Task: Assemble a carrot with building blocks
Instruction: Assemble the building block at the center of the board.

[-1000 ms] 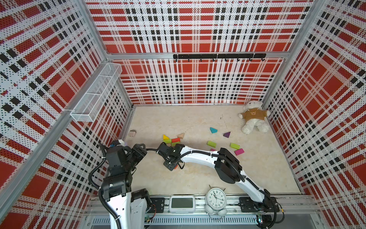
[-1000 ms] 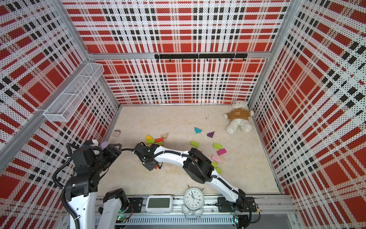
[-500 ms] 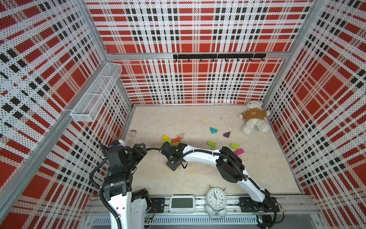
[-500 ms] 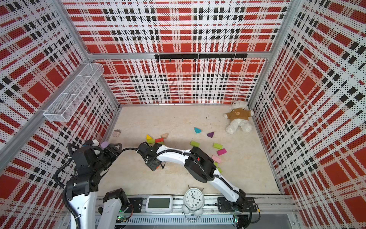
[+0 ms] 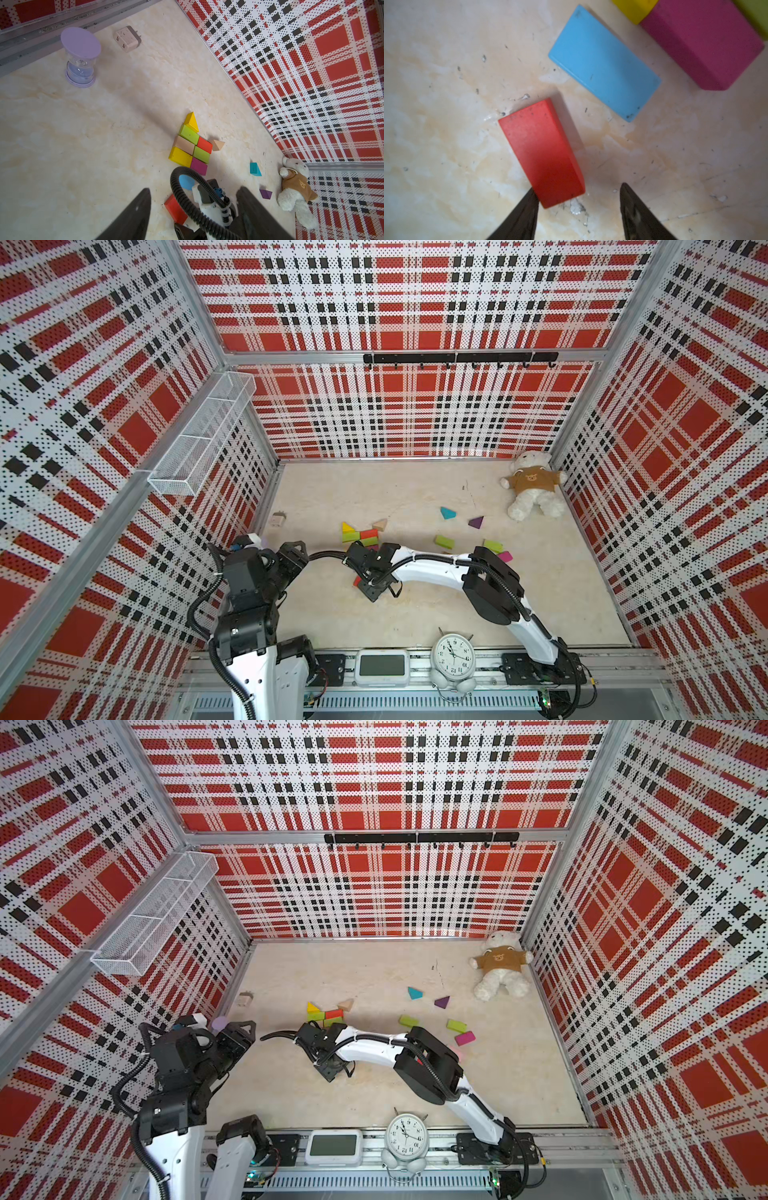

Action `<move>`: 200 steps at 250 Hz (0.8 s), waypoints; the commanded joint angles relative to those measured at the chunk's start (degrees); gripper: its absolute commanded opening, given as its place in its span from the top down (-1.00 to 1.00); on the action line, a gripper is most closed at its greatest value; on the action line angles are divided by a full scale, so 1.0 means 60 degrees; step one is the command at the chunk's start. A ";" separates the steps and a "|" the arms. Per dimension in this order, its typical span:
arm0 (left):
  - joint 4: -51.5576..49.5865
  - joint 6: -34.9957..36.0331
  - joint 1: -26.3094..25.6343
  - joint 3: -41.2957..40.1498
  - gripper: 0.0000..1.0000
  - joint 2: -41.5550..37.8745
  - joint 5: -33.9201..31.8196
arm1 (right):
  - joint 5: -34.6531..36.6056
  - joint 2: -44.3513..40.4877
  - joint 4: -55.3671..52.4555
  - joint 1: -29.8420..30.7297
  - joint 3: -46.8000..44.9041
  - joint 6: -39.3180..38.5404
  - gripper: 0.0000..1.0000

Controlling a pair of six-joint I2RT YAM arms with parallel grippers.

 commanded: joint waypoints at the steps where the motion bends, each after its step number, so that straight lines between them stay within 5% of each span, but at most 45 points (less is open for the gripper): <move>1: 0.0175 -0.0071 0.0068 -0.0099 -0.36 -0.0077 0.0072 | 0.0141 -0.0046 0.0286 -0.0110 0.0004 0.0288 -0.25; 200: 0.0394 -0.0011 0.0067 -0.0200 -0.36 0.0275 -0.0002 | 0.0093 0.0671 0.0476 -0.0544 0.0965 0.0011 -0.24</move>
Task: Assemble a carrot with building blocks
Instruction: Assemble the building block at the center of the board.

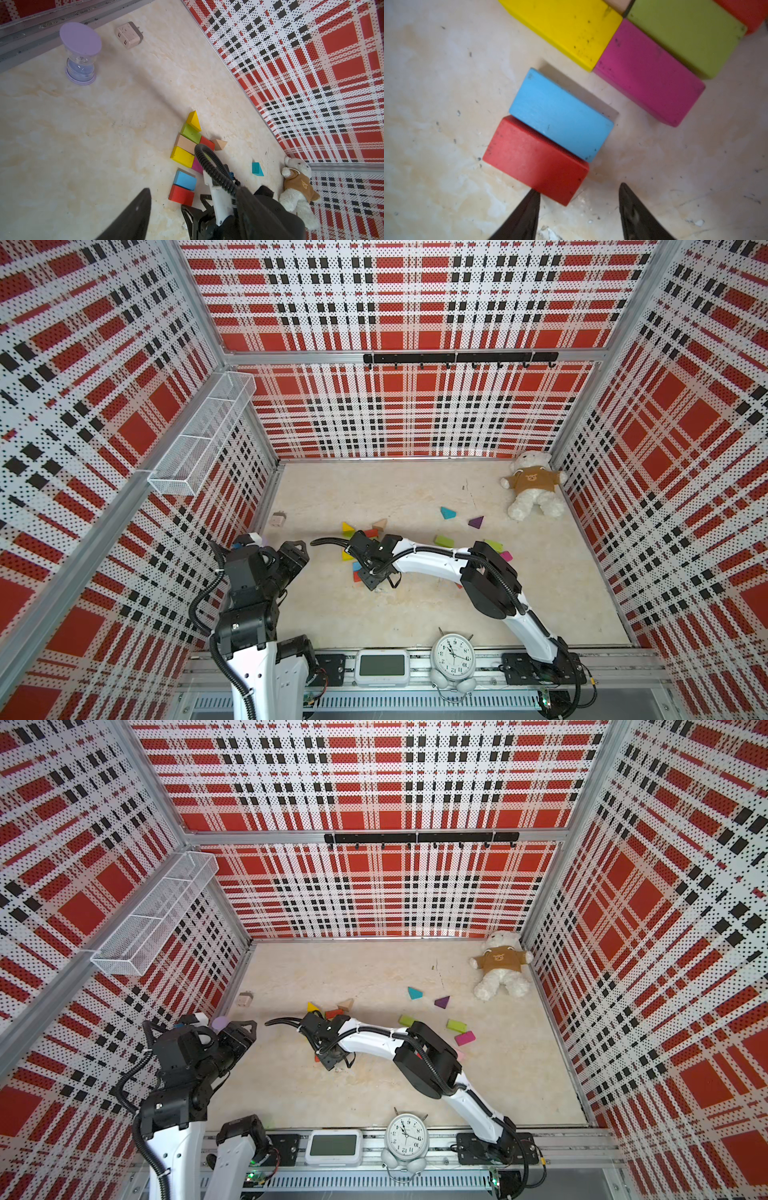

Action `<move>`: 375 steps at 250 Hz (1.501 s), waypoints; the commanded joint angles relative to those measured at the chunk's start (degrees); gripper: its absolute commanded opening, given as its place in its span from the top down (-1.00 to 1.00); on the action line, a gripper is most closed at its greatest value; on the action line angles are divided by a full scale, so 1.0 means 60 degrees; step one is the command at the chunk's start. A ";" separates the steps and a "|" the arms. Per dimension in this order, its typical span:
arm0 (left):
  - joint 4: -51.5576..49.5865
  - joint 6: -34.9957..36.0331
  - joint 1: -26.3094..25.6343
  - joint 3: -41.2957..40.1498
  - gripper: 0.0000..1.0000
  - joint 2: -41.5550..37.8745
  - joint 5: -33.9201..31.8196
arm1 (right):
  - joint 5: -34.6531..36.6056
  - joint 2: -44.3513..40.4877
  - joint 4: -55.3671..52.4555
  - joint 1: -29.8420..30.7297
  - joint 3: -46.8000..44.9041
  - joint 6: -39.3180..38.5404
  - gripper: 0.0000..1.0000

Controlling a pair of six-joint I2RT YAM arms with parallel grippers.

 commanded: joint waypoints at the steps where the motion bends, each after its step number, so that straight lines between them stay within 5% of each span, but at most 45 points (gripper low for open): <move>1: 0.0267 -0.0014 0.0064 -0.0123 -0.36 0.0041 0.0002 | 0.0080 0.0293 0.0134 -0.0049 0.0405 -0.0136 -0.24; 208: 0.0503 -0.0058 0.0072 -0.0255 -0.36 0.0293 0.0057 | 0.0142 0.0584 0.0134 -0.0352 0.0935 -0.0005 -0.24; 278: 0.0237 -0.0199 -0.0153 -0.0270 -0.35 -0.0145 0.0212 | -0.0084 -0.1449 0.0581 -0.0356 -0.0872 0.0532 -0.27; 325: 0.0003 -0.0531 -0.1138 -0.0175 -0.33 -0.0269 -0.0538 | 0.0024 -0.3712 0.0977 -0.0647 -0.2595 0.0833 -0.30; 375: 0.0077 -0.0904 -0.3606 0.0367 -0.34 0.0527 -0.2595 | -0.0277 -0.5966 0.2075 -0.1954 -0.4745 0.1004 -0.32</move>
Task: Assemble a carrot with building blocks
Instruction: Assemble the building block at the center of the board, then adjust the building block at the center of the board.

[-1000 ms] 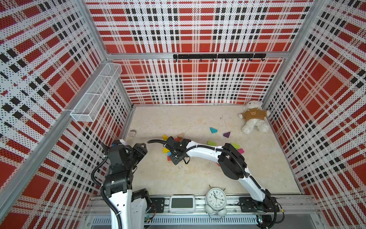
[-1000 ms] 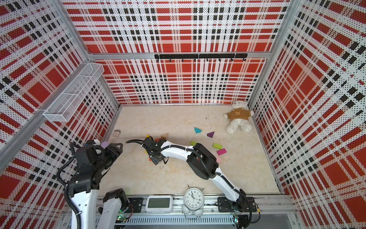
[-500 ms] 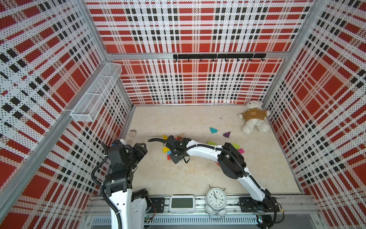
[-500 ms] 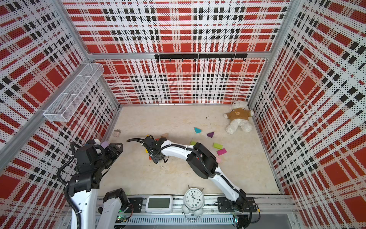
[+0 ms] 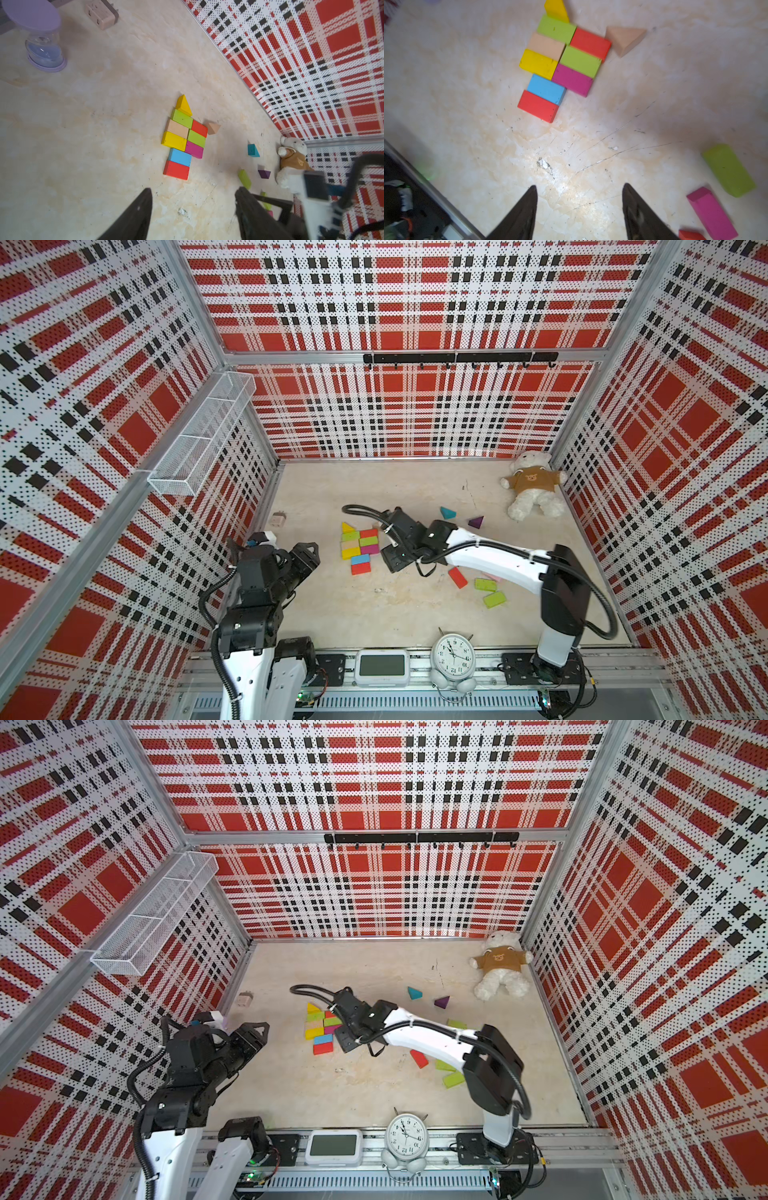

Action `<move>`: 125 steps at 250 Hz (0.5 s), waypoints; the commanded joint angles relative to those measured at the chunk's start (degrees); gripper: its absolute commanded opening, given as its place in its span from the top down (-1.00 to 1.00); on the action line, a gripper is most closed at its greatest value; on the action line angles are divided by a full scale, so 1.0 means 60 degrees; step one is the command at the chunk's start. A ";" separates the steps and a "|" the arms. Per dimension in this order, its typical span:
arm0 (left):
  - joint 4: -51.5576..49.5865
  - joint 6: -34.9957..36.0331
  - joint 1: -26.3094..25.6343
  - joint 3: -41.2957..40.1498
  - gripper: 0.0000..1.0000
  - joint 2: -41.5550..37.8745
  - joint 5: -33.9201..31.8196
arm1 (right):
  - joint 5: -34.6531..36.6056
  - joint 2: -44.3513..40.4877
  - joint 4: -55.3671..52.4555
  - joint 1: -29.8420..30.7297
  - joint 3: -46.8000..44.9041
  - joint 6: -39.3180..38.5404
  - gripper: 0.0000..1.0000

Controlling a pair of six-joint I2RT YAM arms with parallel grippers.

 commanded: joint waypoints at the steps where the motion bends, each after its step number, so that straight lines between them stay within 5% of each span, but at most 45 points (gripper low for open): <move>1: 0.0022 -0.0348 -0.1236 0.0495 -0.34 0.0569 -0.1588 | -0.0040 -0.0959 0.0939 -0.0817 -0.1123 0.0269 -0.32; 69: 0.1679 0.0103 -0.5559 0.2196 -0.35 0.4189 -0.4082 | -0.0316 -0.2313 0.1429 -0.3106 -0.2670 0.0087 -0.30; 125: 0.2766 0.0806 -0.6797 0.4486 -0.36 0.7733 -0.3621 | -0.1023 -0.2870 0.2340 -0.4604 -0.3669 0.0014 -0.33</move>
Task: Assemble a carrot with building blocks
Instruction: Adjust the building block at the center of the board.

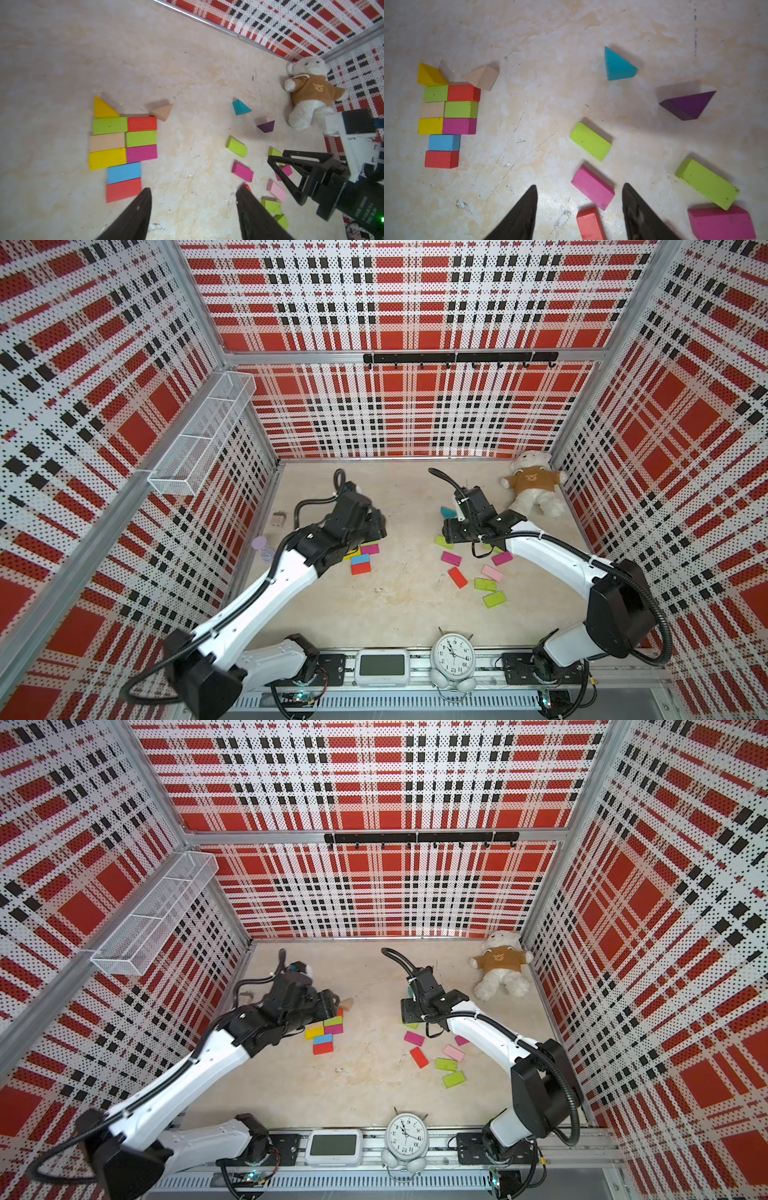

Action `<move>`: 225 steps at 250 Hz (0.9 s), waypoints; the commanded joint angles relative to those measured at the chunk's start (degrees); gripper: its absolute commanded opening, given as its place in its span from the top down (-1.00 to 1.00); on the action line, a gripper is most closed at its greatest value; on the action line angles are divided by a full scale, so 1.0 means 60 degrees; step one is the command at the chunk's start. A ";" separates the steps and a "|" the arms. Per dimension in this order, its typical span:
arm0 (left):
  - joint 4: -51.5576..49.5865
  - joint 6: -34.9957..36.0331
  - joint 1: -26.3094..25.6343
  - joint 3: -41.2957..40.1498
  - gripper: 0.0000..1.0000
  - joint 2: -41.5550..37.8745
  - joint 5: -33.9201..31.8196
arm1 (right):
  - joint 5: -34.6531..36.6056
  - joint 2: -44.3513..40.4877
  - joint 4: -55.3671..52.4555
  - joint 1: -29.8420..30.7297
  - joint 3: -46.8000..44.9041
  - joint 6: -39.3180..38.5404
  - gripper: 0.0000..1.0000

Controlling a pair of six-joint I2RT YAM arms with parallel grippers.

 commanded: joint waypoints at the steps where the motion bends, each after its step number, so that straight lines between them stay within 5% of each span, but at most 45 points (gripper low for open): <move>1: 0.1019 0.0431 -0.0300 0.0827 -0.36 0.1137 -0.0077 | -0.0467 -0.0375 0.0996 -0.0524 -0.0284 -0.0121 -0.33; 84: 0.1733 0.0571 -0.0677 0.3702 -0.38 0.4808 0.0882 | -0.1424 0.0320 0.0893 -0.2278 -0.0023 -0.0657 -0.37; 156: 0.2579 0.0175 0.0055 0.4475 -0.42 0.6176 0.1924 | -0.1317 0.2679 0.0001 -0.2132 0.1925 -0.1454 -0.39; 225: 0.2800 0.0287 0.0854 0.4063 -0.43 0.6191 0.2451 | -0.0650 0.3874 -0.0996 -0.0692 0.2851 -0.1654 -0.38</move>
